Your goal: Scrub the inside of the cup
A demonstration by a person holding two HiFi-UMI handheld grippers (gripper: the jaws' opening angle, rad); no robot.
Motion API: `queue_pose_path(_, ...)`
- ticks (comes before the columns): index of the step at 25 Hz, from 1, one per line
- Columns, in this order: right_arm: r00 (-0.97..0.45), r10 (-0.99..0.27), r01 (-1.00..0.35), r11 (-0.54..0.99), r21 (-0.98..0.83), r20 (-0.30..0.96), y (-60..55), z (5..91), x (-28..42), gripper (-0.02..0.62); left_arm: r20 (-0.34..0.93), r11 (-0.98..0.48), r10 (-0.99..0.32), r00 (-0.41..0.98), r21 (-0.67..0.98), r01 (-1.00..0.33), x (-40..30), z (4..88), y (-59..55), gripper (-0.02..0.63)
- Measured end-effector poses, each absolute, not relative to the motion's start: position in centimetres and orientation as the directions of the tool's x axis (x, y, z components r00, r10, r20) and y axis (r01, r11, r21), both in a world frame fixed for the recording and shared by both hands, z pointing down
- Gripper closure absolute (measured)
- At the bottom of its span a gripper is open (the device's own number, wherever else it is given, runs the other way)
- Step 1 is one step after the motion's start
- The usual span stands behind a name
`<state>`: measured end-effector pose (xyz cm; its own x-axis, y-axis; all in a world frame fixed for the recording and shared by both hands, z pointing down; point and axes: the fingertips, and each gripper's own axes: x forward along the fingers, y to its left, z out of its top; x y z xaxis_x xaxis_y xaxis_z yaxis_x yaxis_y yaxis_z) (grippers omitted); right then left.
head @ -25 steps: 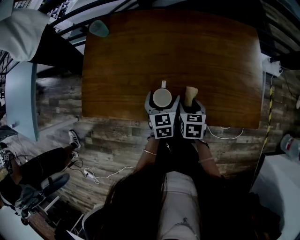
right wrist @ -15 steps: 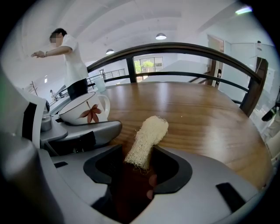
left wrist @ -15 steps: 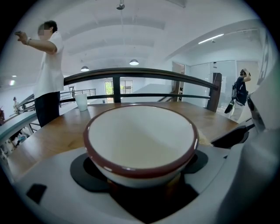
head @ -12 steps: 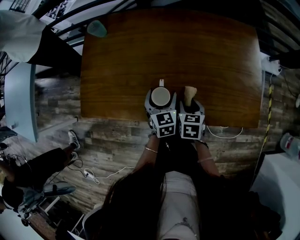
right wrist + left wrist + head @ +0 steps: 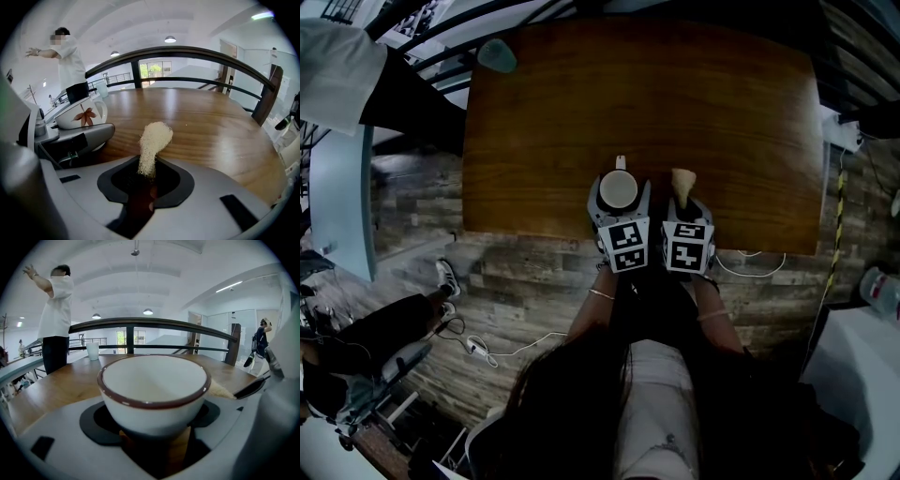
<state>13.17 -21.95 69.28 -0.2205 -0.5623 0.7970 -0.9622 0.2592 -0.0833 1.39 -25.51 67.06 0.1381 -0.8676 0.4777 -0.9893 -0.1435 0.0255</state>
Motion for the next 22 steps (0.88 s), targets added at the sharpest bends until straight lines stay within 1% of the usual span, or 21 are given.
queue_pose_path(5, -0.239, -0.555, -0.957, 0.274, -0.096, 0.797, -21.9, 69.5, 13.7, 0.512, 0.453, -0.147, -0.881, 0.138, 0.014, -0.989, 0.9, 66.4, -25.6, 0.199)
queue_pose_path(13, -0.275, -0.586, -0.942, 0.324, -0.092, 0.762, -22.2, 67.4, 13.5, 0.514, 0.408, -0.148, -0.903, 0.131, -0.012, -0.989, 0.0, 63.0, -25.9, 0.199)
queue_pose_path(22, -0.3, -0.632, -0.922, 0.385, -0.046, 0.714, -21.9, 63.4, 12.9, 0.514, 0.38, -0.218, -0.906, 0.185, -0.044, -0.975, 0.5, 60.2, -24.8, 0.199)
